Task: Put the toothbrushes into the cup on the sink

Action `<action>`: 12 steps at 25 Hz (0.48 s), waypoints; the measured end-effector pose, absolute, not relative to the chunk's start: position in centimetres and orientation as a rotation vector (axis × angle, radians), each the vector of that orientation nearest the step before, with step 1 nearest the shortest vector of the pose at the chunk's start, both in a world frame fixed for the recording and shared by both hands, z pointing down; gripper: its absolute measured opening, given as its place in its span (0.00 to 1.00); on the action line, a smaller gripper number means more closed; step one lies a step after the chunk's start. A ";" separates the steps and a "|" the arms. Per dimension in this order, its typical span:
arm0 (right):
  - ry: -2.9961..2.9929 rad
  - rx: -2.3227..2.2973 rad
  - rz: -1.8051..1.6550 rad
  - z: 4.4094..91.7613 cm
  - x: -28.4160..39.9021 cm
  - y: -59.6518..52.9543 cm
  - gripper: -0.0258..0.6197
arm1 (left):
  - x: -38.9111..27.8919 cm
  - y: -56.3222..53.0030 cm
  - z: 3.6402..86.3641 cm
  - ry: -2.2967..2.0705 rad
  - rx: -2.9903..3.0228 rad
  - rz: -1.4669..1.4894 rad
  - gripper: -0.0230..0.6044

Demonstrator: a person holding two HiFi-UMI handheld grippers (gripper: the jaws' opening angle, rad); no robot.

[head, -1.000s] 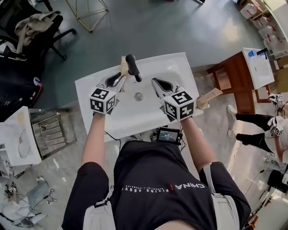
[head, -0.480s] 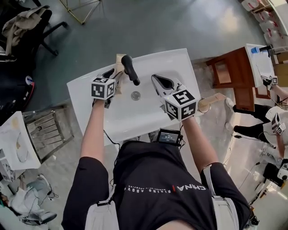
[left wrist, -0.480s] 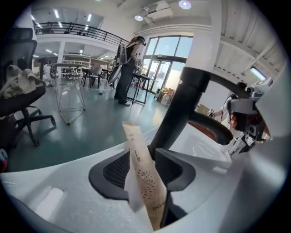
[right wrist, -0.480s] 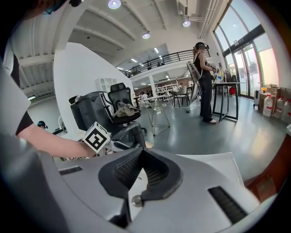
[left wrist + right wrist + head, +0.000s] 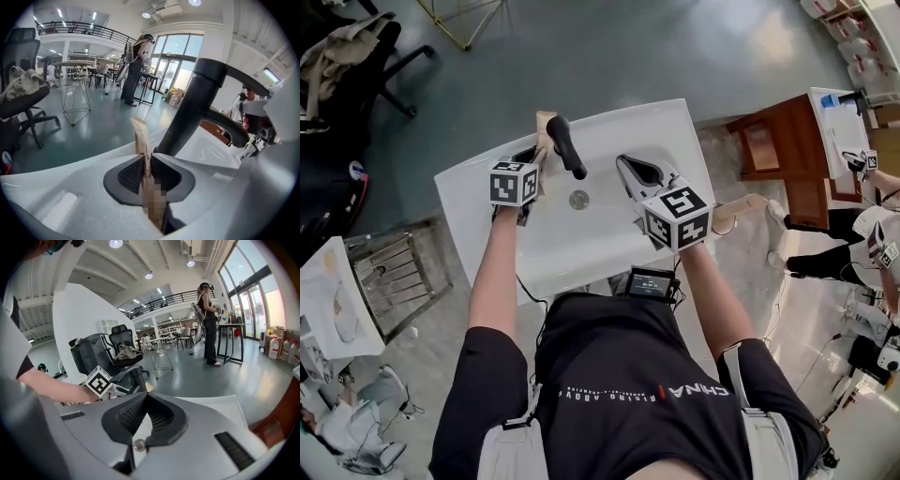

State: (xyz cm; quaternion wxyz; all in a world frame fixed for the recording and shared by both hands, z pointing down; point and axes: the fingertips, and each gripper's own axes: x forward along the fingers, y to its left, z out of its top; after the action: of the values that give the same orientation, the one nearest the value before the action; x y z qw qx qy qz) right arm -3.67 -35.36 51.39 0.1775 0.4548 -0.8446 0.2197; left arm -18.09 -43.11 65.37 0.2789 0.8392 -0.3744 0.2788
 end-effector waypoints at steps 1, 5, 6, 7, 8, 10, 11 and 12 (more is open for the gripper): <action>-2.391 1.290 0.620 51.3 -3.6 -35.3 0.05 | -18.2 -43.0 65.1 -1.009 2.256 0.745 0.12; -2.403 1.296 0.598 50.7 -3.5 -35.0 0.05 | -19.1 -42.6 63.5 -1.029 2.276 0.696 0.10; -2.405 1.295 0.584 50.4 -3.6 -34.8 0.05 | -19.5 -42.4 62.8 -1.034 2.283 0.677 0.10; -2.408 1.293 0.566 50.1 -3.7 -34.6 0.05 | -19.8 -42.1 61.9 -1.039 2.291 0.654 0.10; -2.412 1.292 0.550 49.7 -3.8 -34.5 0.05 | -20.1 -41.8 60.9 -1.044 2.298 0.621 0.10; -2.423 1.294 0.522 48.8 -4.0 -34.2 0.05 | -20.7 -41.2 58.6 -1.059 2.309 0.523 0.10; -2.429 1.295 0.507 48.4 -4.1 -34.0 0.05 | -21.0 -40.7 57.5 -1.068 2.317 0.474 0.10; -2.437 1.297 0.491 47.9 -4.2 -33.8 0.05 | -21.2 -40.1 56.3 -1.074 2.329 0.436 0.10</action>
State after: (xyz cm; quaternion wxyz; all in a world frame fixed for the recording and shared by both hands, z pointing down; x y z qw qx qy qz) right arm -4.20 -33.81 47.87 0.1682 0.4560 -0.8567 0.1728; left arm -21.17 -40.12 56.33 0.2667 0.8629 -0.3977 0.1614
